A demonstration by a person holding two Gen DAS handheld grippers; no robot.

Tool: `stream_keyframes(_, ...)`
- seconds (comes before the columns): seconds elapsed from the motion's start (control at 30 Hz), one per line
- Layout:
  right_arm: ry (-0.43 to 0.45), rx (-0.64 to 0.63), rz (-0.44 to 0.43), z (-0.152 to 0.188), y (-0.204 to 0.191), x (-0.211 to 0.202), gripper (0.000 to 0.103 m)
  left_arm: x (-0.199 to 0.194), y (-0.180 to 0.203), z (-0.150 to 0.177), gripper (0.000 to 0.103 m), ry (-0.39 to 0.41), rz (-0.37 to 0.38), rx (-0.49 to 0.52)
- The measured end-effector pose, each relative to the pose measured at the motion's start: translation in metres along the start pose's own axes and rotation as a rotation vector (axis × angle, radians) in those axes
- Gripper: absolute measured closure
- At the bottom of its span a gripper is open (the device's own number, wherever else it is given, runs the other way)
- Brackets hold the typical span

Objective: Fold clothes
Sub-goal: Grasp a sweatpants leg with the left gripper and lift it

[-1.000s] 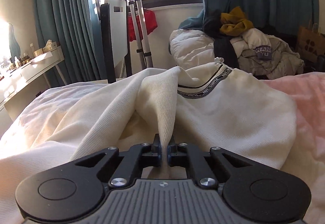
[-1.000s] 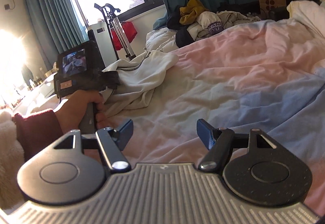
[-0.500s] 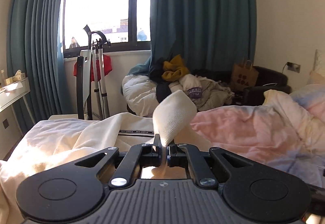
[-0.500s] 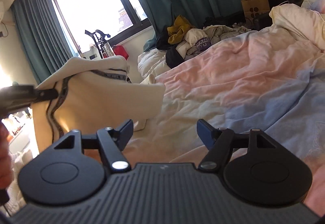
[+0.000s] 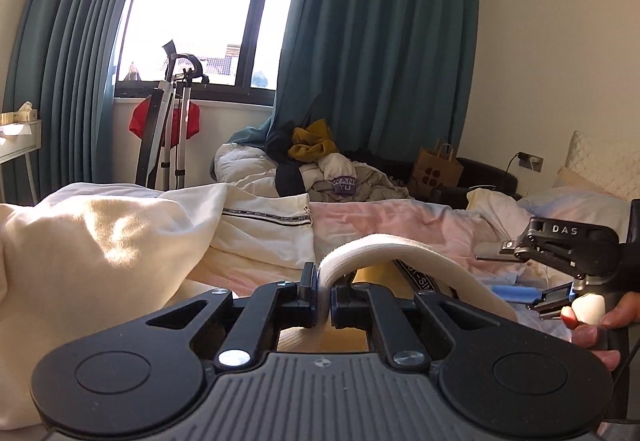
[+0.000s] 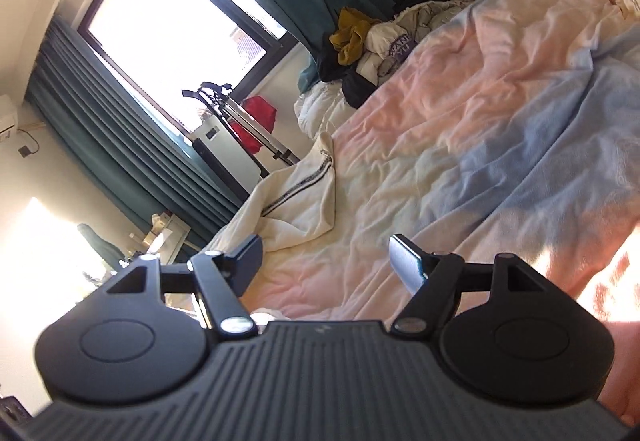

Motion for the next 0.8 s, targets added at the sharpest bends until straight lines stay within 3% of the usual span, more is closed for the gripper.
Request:
stream_keyframes(0.2, -0.069, -0.055, 0.102, 0.018, 0.012, 0.028, 0.030, 0.019, -0.011, 0.015, 0.092, -0.044, 0.018, -0.056)
stream_keyframes(0.3, -0.076, -0.058, 0.112, 0.021, 0.015, 0.037, 0.030, 0.030, -0.017, 0.020, 0.086, -0.068, 0.021, -0.090)
stream_keyframes(0.57, -0.030, -0.060, 0.152, 0.013, 0.024, 0.040, 0.030, 0.039, -0.031, 0.024, 0.052, -0.111, 0.007, -0.157)
stream_keyframes(0.8, 0.046, -0.075, 0.142, 0.004, 0.016, 0.014, 0.030, 0.008, -0.037, 0.032, 0.042, -0.150, -0.050, -0.246)
Point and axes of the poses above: each gripper's, at about its wrist camera, not at the fingertips, and x roughly the way its jaws point, y to its right, z to its underside, the point moved 9 cm from there along x, roughly the way its jaws point, and after that the axes turned 8 degrees about x, right-handed, at the moved point
